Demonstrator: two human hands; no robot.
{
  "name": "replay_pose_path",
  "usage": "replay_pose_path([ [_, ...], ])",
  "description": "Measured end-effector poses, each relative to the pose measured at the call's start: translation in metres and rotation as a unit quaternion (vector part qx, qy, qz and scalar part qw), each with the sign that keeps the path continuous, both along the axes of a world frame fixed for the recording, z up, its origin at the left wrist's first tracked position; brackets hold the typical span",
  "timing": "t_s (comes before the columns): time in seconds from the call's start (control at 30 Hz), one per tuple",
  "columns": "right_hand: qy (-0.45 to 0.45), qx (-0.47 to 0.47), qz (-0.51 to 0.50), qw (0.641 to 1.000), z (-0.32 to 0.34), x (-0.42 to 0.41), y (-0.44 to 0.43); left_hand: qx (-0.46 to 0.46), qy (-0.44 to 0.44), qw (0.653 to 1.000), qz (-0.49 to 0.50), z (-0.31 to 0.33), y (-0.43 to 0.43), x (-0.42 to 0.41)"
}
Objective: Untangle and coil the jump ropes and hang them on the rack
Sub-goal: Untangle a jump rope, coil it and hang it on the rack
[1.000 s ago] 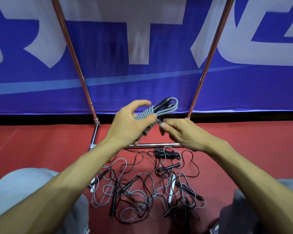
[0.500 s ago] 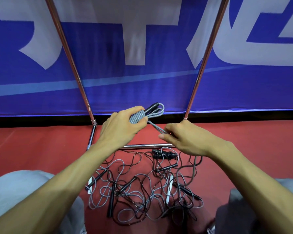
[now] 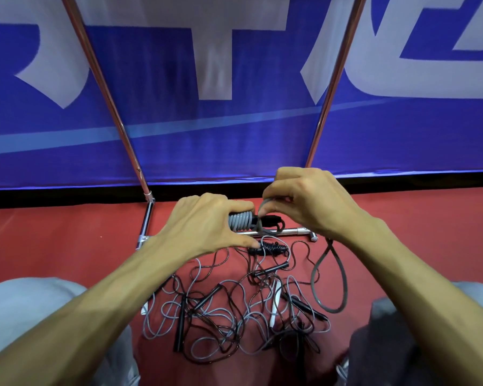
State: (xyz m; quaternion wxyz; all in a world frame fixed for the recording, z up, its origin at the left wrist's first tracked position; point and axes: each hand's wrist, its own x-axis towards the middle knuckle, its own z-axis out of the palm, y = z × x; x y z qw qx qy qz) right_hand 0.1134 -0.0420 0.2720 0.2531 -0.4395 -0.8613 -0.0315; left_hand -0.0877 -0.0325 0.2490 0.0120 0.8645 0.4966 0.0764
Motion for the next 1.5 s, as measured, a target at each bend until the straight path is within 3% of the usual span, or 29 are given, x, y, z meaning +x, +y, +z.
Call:
replay_pose_path([
  [0.23,0.064,-0.032,-0.007,0.997,-0.007,0.005,0.012,0.085,-0.054,0.995,-0.008,-0.010,-0.004,0.004],
  [0.47,0.054,-0.163,-0.039,0.984,-0.016,0.009,0.023,-0.019,-0.243,0.969,0.027,0.002,-0.011,0.002],
  [0.6,-0.002,-0.186,-0.027,0.982,-0.023,0.006,0.022,-0.103,-0.365,0.924,0.047,0.001,-0.001,-0.004],
  [0.87,0.047,-0.238,-0.007,0.970,-0.030,-0.016,0.014,-0.177,-0.530,0.828,0.035,0.004,0.004,-0.005],
  [1.13,-0.020,-0.192,0.008,0.981,-0.026,-0.010,0.009,-0.175,-0.466,0.866,-0.041,0.002,0.001,-0.002],
  [1.37,-0.069,-0.164,-0.038,0.983,-0.016,-0.006,0.005,-0.091,-0.424,0.899,0.063,0.001,0.007,-0.002],
  [1.5,-0.124,-0.140,-0.036,0.982,-0.008,-0.005,-0.002,-0.073,-0.286,0.951,0.090,0.000,0.013,-0.010],
])
